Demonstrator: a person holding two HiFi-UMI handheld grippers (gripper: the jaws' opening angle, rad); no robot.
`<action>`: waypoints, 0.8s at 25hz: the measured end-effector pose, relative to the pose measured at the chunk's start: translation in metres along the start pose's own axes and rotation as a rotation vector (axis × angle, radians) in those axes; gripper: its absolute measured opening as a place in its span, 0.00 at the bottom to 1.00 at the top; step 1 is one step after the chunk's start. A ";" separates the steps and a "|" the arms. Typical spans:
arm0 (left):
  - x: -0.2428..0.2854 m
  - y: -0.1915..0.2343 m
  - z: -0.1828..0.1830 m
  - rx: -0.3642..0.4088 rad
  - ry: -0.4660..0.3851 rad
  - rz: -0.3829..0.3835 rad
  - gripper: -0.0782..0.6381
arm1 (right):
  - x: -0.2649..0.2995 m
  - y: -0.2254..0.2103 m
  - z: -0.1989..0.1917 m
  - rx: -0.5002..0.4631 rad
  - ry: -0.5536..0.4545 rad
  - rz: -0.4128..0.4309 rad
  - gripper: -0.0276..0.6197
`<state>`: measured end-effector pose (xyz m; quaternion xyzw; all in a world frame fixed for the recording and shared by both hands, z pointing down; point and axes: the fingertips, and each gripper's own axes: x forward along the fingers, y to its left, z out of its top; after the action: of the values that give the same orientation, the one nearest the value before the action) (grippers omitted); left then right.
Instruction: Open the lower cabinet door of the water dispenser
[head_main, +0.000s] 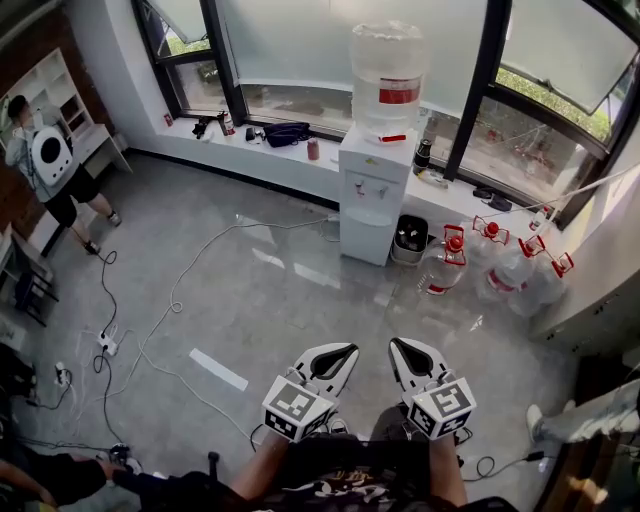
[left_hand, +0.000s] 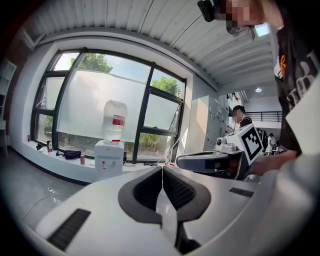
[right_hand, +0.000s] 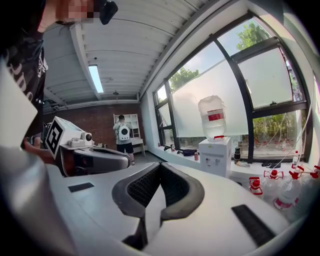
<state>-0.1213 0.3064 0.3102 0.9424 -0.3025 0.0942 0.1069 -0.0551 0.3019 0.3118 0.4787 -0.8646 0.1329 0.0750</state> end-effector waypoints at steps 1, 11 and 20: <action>-0.002 0.002 -0.002 -0.006 -0.001 0.000 0.14 | 0.001 0.002 -0.002 0.000 0.006 -0.002 0.06; 0.015 0.028 -0.004 -0.050 0.008 -0.004 0.14 | 0.020 -0.023 -0.005 0.007 0.048 -0.014 0.06; 0.080 0.085 0.012 -0.034 0.029 0.065 0.14 | 0.095 -0.103 0.021 0.023 0.041 0.041 0.06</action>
<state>-0.1061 0.1923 0.3304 0.9287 -0.3328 0.1062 0.1242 -0.0178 0.1670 0.3329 0.4587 -0.8711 0.1539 0.0843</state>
